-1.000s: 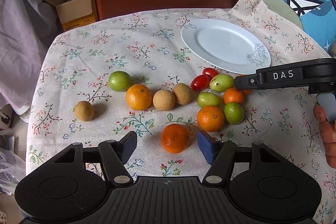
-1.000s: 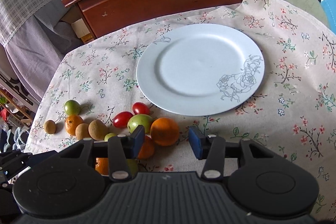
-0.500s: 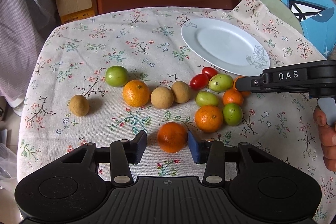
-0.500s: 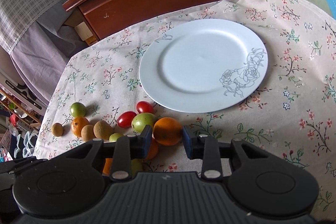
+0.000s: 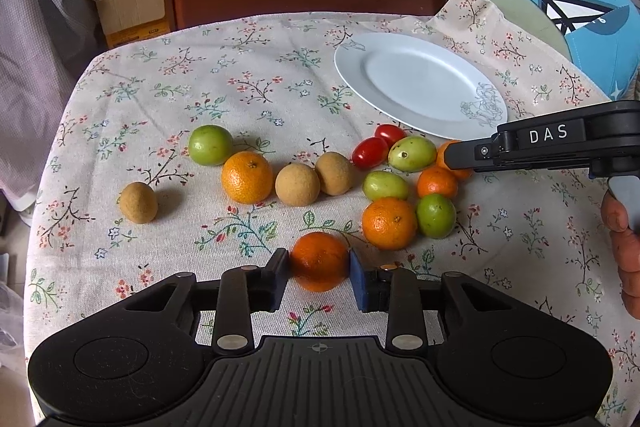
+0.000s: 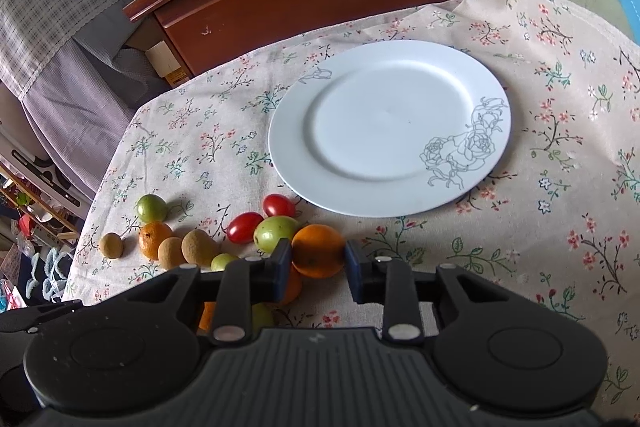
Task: Organize fruits
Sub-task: 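Grasp a mandarin with the left tool while the right tool grasps another mandarin, then carry both mandarins over the white plate and open both tools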
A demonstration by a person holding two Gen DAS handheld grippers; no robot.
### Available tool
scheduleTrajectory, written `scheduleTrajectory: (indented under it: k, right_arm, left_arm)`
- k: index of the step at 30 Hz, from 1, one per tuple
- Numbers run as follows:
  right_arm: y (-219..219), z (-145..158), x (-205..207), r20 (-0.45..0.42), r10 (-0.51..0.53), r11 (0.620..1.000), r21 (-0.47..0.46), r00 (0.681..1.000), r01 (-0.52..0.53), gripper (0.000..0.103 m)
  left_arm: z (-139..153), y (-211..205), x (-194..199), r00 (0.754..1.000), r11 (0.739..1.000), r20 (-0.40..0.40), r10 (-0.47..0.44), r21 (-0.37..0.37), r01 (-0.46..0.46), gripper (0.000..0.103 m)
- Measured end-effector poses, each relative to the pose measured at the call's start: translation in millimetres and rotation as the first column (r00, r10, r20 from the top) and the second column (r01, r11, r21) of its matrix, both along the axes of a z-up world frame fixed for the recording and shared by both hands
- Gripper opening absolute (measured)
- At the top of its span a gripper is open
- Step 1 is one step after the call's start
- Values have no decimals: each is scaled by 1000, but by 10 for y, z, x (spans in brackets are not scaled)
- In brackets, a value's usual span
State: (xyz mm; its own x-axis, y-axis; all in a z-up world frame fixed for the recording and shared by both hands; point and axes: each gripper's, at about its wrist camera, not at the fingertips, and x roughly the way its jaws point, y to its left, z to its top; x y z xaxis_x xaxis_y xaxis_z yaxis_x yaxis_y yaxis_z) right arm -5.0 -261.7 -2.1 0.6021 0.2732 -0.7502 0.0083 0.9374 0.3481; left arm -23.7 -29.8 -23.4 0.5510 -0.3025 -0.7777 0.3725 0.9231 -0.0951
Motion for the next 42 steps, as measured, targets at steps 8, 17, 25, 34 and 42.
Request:
scheduleTrajectory:
  k: [8, 17, 25, 34, 42]
  right_arm:
    - [-12, 98, -25, 21, 3, 1000, 10, 1000, -3, 29]
    - [23, 188, -45, 44, 15, 1000, -11, 999, -15, 29]
    - [-96, 345, -22, 77, -15, 1000, -15, 997, 16, 29]
    - [-319, 438, 108, 98, -79, 997, -16, 992, 81, 29]
    - [-473, 407, 236, 89, -115, 993, -30, 989, 118, 29]
  left_arm:
    - [176, 4, -33, 999, 999, 50, 16, -47, -14, 29]
    - [299, -38, 37, 997, 997, 69, 29, -72, -24, 29]
    - [391, -164, 235, 997, 995, 72, 18, -98, -10, 29]
    - [487, -402, 553, 996, 993, 87, 2, -119, 8, 29]
    - [535, -652, 798, 994, 993, 104, -39, -105, 50, 29]
